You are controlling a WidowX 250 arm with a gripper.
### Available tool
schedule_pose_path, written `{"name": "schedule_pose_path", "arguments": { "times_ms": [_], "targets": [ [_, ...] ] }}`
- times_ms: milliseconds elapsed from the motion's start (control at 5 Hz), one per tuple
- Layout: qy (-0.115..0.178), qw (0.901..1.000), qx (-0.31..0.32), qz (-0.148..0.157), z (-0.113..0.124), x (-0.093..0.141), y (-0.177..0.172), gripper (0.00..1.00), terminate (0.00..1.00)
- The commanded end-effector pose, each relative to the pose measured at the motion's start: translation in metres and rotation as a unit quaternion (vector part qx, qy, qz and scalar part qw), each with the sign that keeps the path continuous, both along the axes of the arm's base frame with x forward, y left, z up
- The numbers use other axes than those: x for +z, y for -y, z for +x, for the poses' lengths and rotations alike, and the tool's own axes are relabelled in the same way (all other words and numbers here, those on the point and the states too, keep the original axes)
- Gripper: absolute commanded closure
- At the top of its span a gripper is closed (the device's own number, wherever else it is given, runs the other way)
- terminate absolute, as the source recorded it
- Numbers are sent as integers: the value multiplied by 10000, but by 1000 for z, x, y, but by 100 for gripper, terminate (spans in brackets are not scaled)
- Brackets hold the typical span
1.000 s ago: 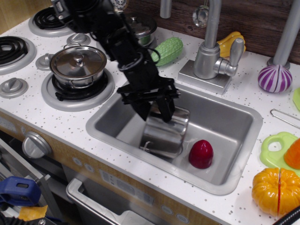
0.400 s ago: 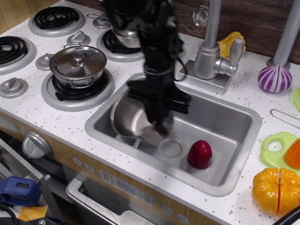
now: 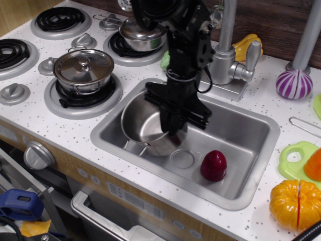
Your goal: Flip pot upright in sink
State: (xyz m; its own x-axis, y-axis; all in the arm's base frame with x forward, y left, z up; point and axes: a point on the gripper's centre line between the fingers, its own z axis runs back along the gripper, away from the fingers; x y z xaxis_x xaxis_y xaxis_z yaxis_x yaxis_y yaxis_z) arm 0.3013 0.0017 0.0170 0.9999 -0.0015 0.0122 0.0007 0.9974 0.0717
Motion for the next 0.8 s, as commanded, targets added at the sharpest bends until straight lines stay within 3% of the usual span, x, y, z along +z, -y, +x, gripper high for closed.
{"name": "schedule_pose_path", "arguments": {
  "times_ms": [0,400,600],
  "targets": [
    [78,10000,-21,38,8,11,1,0,0],
    [78,10000,-21,38,8,11,1,0,0],
    [78,10000,-21,38,8,11,1,0,100]
  ]
}}
